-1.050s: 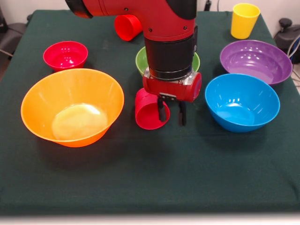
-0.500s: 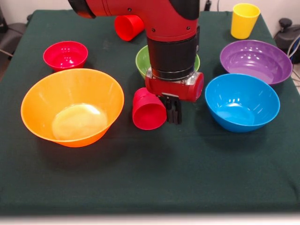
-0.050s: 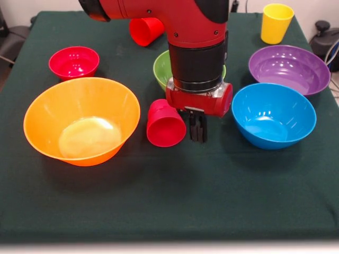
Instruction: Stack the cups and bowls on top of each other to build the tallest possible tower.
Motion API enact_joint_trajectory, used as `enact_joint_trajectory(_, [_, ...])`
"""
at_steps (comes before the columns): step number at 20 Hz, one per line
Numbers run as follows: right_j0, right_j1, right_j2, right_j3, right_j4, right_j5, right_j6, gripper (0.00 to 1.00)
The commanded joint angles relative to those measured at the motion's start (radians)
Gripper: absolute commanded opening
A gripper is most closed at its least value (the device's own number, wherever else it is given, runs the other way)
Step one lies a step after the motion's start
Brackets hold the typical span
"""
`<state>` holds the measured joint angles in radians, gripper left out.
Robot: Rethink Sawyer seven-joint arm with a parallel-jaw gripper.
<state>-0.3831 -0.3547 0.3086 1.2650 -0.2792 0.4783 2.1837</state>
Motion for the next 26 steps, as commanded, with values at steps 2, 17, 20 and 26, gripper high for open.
enact_joint_trajectory(2, [0.023,0.026,-0.012,-0.040,-0.080,0.054,-0.097,0.00])
enact_joint_trajectory(17, [0.062,-0.109,0.004,-0.085,-0.072,0.187,-0.121,1.00])
enact_joint_trajectory(20, [0.071,-0.116,-0.004,-0.088,-0.071,0.190,-0.101,1.00])
enact_joint_trajectory(26, [0.127,-0.171,-0.049,-0.087,-0.085,0.236,-0.057,1.00])
